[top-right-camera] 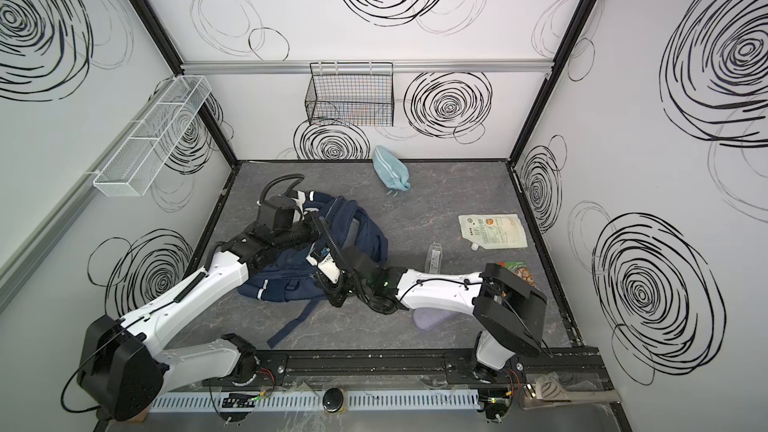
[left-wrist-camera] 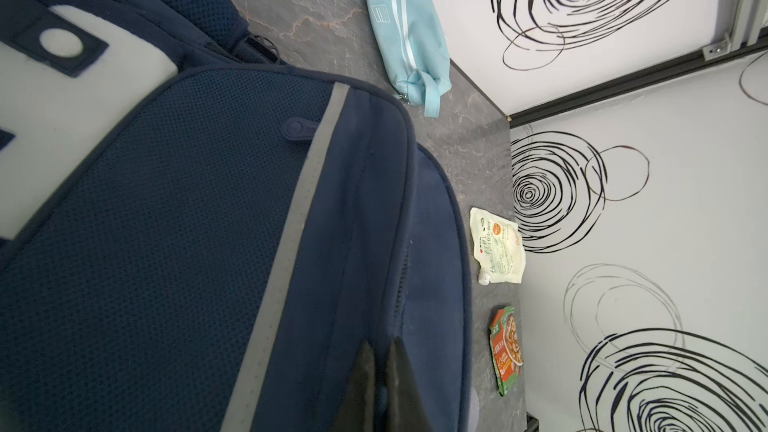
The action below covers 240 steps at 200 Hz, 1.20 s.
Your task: Pack the student bag
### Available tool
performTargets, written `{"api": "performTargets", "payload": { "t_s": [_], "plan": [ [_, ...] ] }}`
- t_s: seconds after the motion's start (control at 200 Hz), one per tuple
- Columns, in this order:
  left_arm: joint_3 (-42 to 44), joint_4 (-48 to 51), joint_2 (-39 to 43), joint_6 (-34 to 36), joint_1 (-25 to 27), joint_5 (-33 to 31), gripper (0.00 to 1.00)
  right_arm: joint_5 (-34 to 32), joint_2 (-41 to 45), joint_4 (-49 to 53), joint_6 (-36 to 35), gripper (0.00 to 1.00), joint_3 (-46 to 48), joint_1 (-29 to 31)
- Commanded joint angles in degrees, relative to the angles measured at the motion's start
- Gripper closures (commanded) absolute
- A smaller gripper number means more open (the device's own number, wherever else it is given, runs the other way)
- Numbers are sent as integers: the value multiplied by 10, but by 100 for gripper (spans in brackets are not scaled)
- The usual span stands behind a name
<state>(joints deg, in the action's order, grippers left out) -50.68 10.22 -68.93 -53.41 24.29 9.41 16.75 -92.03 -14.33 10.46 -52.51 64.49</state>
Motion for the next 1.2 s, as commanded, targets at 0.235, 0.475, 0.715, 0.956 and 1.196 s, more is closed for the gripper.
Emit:
{"api": "performTargets", "payload": {
  "t_s": [0.235, 0.475, 0.715, 0.956, 1.196],
  "plan": [
    [11, -123, 12, 92, -26, -6, 100, 74, 104, 28, -4, 62, 20, -2],
    [39, -82, -16, 197, -31, 47, 100, -12, 279, 88, -22, 34, 66, -49],
    [16, -9, -43, 303, -29, 75, 100, -59, 303, 71, -44, 18, 38, -227],
    [3, 38, -39, 380, -33, 125, 100, -38, 112, 84, -82, 24, -80, -398],
    [-48, 125, -60, 442, -36, 142, 60, -28, -60, 38, -85, 21, -198, -483]
  ]
}}
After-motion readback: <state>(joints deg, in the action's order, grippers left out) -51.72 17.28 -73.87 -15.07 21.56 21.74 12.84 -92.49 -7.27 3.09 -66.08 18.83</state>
